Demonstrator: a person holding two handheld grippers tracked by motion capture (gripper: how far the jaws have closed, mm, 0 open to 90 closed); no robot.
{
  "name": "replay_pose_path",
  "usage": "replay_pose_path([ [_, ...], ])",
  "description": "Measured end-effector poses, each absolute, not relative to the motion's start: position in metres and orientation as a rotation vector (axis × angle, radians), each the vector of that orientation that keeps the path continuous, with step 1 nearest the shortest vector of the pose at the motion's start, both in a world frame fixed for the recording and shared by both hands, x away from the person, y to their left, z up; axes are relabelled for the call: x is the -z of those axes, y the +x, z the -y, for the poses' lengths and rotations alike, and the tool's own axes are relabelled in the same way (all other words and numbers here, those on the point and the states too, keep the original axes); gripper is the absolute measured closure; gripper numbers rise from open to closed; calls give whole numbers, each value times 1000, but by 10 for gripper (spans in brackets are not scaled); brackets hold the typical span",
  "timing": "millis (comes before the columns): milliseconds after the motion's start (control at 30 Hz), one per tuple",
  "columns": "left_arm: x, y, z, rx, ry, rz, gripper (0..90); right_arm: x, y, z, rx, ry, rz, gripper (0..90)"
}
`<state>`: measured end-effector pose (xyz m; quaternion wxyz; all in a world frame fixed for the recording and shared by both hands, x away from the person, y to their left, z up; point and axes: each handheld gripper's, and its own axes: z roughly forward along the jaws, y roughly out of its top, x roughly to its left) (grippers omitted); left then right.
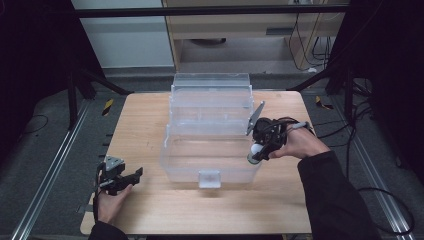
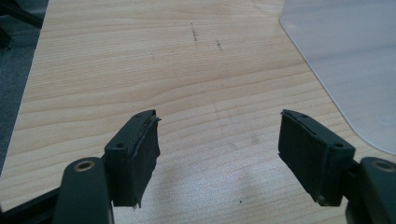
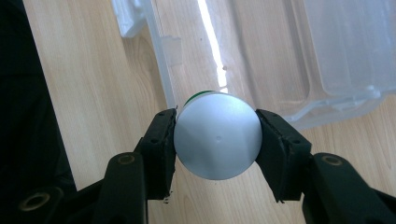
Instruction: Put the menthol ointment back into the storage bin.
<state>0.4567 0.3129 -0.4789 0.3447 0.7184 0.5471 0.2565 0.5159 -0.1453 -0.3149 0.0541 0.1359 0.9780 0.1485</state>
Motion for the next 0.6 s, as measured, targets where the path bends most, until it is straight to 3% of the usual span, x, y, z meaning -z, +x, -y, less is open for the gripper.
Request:
replay_pose_path([
  [600, 479, 457, -314, -663, 1862, -1422, 284, 334, 533, 127, -390, 353, -2986, 502],
])
